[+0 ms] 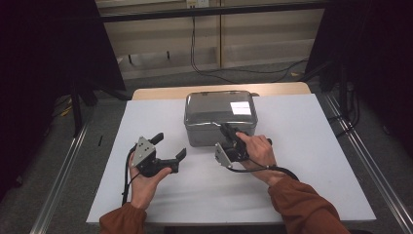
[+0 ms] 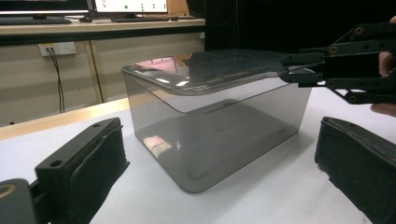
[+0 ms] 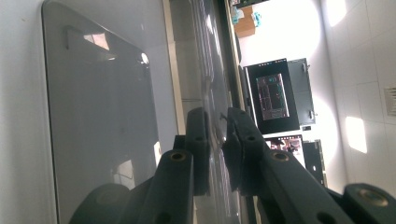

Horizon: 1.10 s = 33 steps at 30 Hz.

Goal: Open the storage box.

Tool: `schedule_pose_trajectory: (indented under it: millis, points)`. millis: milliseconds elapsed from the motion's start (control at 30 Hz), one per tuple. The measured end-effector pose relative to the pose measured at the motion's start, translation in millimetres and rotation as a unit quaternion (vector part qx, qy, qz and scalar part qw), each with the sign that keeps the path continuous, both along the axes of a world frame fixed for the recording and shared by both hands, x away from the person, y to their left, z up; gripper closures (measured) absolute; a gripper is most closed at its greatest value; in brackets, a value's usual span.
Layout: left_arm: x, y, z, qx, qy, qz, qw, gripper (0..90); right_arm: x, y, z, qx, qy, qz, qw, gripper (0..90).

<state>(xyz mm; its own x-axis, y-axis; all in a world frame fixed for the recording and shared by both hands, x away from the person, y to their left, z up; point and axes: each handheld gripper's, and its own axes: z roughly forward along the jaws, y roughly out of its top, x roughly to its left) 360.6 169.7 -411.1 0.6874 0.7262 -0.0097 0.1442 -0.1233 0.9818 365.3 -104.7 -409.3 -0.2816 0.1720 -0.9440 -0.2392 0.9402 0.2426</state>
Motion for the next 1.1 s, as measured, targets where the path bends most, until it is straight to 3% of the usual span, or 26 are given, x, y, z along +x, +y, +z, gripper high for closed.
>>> schedule_pose_trajectory:
  millis: [200, 500, 667, 767, 967, 1033, 1100]
  points:
    - [12.0, -3.4, 1.2, -0.008, -0.014, 0.0, 0.9999, 1.4, 0.9, -1.0, 3.3, 0.009, -0.001, 0.001, 1.0, 79.7]
    - [35.3, -11.5, -3.3, 0.008, -0.023, 0.001, 0.9997, 2.7, 2.6, -1.3, 12.0, 0.02, -0.005, -0.002, 0.9998, 80.1]
    - [42.8, -17.1, -2.6, 0.007, -0.014, 0.001, 0.9999, 2.8, 4.7, -2.6, 19.1, 0.018, -0.01, 0.001, 0.9998, 80.8]
    - [46.1, -23.0, -0.8, 0.01, -0.032, -0.003, 0.9994, 4.1, 6.5, -3.2, 23.5, 0.024, -0.011, 0.0, 0.9996, 81.0]
    - [58.4, -30.6, 3.0, 0.014, -0.042, -0.004, 0.999, 4.6, 8.6, -2.8, 29.4, 0.023, -0.016, 0.001, 0.9996, 81.4]
    - [62.5, -33.9, 3.0, 0.037, -0.053, -0.011, 0.9978, 4.7, 8.7, -2.9, 29.7, 0.024, -0.015, 0.001, 0.9996, 81.5]
    - [66.1, -35.5, 0.8, 0.035, -0.055, -0.011, 0.9978, 6.8, 8.1, -2.6, 28.9, 0.023, -0.015, 0.0, 0.9996, 81.4]
